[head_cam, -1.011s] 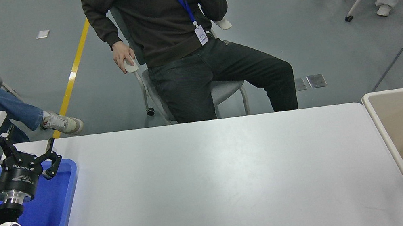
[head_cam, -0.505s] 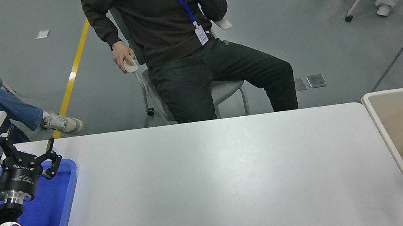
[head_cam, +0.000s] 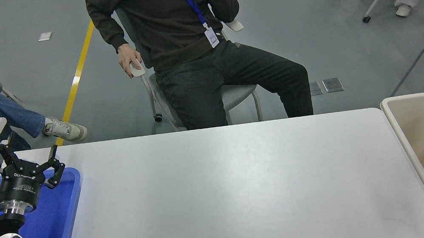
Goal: Clean the table surface
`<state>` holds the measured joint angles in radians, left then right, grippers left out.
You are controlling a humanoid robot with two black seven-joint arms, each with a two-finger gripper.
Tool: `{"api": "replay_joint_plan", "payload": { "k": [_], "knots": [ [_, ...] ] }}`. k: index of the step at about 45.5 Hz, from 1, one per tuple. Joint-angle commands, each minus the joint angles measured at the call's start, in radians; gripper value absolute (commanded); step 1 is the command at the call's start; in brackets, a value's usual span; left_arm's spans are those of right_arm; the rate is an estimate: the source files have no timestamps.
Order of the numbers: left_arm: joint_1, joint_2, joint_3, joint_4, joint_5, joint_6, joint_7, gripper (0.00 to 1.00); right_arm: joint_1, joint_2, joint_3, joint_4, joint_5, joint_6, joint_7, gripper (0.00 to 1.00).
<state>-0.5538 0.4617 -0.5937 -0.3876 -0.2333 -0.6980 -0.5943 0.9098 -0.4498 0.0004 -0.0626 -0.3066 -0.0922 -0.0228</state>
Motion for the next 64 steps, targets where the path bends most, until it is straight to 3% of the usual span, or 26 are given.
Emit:
{"api": "replay_joint_plan", "payload": {
  "k": [1,9,20,31,44,48,51,64],
  "knots": [
    [0.002,0.0,0.0,0.001,0.0,0.0,0.001,1.0,0.15,-0.092,0.081,0.061,0.001,0.002,0.001,0.99],
    [0.0,0.0,0.0,0.0,0.0,0.0,-0.001,1.0,0.279,-0.167,0.191,0.147,0.015,0.003,-0.006,0.99],
    [0.0,0.0,0.0,0.0,0.0,0.0,0.001,1.0,0.313,-0.245,0.407,0.368,0.03,-0.001,0.003,0.99],
    [0.0,0.0,0.0,0.001,0.0,0.0,-0.001,1.0,0.291,-0.279,0.619,0.612,0.032,-0.003,0.003,0.99],
    [0.0,0.0,0.0,0.0,0.0,0.0,-0.001,1.0,0.153,-0.239,0.901,0.816,0.038,0.005,0.01,0.99],
    [0.002,0.0,0.0,0.001,0.0,0.0,-0.001,1.0,0.109,-0.213,0.954,0.84,0.038,0.006,0.052,0.99],
    [0.002,0.0,0.0,0.001,0.0,0.0,-0.001,1.0,0.04,-0.181,0.983,0.856,0.038,0.009,0.147,0.99],
    [0.0,0.0,0.0,0.001,0.0,0.0,-0.001,1.0,-0.204,-0.107,0.994,0.886,0.038,0.072,0.374,0.99]
  ]
}}
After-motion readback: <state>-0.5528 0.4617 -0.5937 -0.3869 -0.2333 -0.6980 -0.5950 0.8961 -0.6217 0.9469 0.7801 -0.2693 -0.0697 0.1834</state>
